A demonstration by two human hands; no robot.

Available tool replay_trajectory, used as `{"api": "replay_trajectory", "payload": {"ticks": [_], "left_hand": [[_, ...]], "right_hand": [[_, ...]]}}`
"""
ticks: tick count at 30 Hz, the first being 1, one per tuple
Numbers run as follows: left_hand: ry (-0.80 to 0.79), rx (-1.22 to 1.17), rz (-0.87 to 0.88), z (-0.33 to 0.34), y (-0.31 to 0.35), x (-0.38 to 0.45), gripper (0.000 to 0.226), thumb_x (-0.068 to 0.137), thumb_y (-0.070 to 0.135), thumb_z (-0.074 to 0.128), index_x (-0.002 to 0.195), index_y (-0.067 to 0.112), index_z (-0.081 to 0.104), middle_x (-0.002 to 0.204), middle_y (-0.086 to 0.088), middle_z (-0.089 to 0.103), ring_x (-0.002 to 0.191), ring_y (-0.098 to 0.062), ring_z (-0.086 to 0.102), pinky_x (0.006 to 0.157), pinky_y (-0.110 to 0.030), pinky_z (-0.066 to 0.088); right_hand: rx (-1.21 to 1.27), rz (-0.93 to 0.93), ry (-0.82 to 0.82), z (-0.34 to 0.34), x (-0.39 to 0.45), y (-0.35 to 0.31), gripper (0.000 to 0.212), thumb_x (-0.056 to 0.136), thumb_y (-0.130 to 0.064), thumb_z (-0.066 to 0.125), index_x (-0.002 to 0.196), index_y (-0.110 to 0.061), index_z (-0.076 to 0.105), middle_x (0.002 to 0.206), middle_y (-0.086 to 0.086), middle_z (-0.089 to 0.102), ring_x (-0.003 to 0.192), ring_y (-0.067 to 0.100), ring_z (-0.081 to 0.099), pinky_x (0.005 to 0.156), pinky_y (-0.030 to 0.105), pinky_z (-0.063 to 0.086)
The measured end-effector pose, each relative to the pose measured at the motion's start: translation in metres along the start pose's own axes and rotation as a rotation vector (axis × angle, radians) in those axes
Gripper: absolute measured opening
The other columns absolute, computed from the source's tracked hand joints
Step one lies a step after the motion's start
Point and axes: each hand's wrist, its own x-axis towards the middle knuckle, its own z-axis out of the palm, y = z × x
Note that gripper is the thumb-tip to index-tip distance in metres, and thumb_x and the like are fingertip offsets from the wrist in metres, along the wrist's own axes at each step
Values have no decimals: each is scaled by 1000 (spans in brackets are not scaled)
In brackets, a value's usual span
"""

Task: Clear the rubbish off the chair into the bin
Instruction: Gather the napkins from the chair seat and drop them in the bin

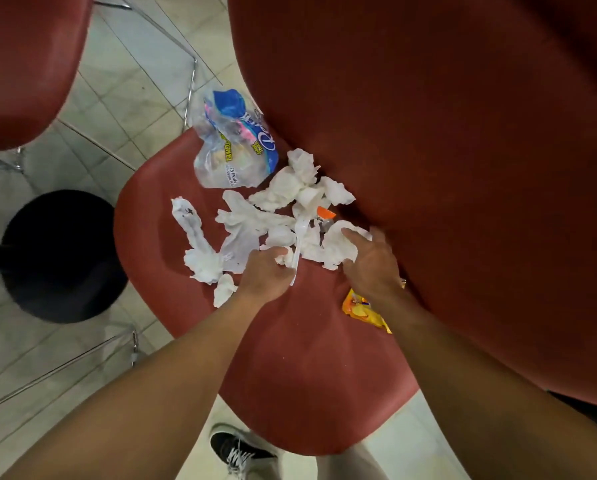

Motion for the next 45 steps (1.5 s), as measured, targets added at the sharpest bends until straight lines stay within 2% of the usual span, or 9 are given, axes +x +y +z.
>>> {"api": "replay_trajectory", "payload": {"ticks": [5, 11, 14, 19, 24, 36, 39, 42, 45], "left_hand": [[37, 28, -10, 1, -2, -2, 14, 81, 10, 62, 93, 6, 68, 95, -13, 66, 87, -21, 57, 73, -18, 35], [61, -32, -81, -8, -10, -25, 37, 83, 21, 64, 119, 14, 65, 124, -6, 61, 112, -19, 58, 101, -27, 40], [93, -46, -68, -12, -13, -47, 37, 84, 21, 63, 120, 14, 64, 125, -4, 61, 115, -19, 57, 98, -24, 39], [133, -85, -4, -26, -22, -98, 33, 83, 18, 64, 115, 15, 67, 116, -2, 64, 105, -19, 61, 84, -19, 39], [207, -100, 17, -46, -53, -155, 38, 81, 24, 66, 119, 20, 66, 120, 0, 62, 106, -18, 60, 94, -27, 45], [391, -207, -77, -93, -214, -354, 33, 84, 30, 63, 115, 22, 68, 118, 0, 66, 106, -20, 61, 90, -26, 47], [416, -243, -93, -103, -250, -391, 29, 85, 30, 62, 110, 20, 70, 112, -4, 68, 103, -24, 62, 90, -32, 49], [460, -266, -128, -108, -284, -418, 26, 83, 31, 65, 106, 21, 72, 109, -3, 70, 102, -23, 63, 88, -29, 49], [512, -319, -177, -106, -311, -443, 10, 80, 23, 65, 75, 26, 74, 84, 0, 71, 85, -21, 66, 70, -26, 46]], "right_hand": [[118, 46, 49, 5, -3, 3, 38, 84, -3, 56, 117, -19, 66, 120, 8, 47, 102, 29, 57, 84, 29, 42], [165, 67, 133, -1, -30, -1, 32, 87, -6, 57, 117, -8, 65, 119, 14, 52, 104, 30, 57, 87, 27, 40], [218, 89, 174, -4, -51, -5, 31, 88, -8, 57, 118, -7, 64, 120, 12, 56, 106, 27, 58, 83, 22, 36], [264, 75, 213, -6, -99, -21, 32, 85, -11, 57, 116, -11, 65, 116, 8, 63, 108, 26, 58, 89, 34, 46], [256, -12, 208, 1, -155, -55, 25, 82, -6, 57, 105, -5, 67, 101, 14, 66, 96, 32, 59, 83, 35, 45], [208, -249, 109, 95, -345, -151, 9, 77, -11, 52, 73, -7, 60, 71, 5, 61, 68, 27, 57, 59, 36, 47], [171, -300, 75, 117, -376, -166, 8, 79, -13, 55, 79, -10, 63, 73, 1, 62, 68, 22, 56, 61, 27, 38], [156, -355, 40, 137, -404, -181, 14, 79, -15, 57, 88, -8, 65, 79, 4, 66, 73, 25, 59, 66, 33, 47], [129, -393, -26, 153, -428, -195, 10, 78, -15, 55, 83, -10, 63, 75, 5, 65, 71, 27, 59, 65, 33, 49]]}}
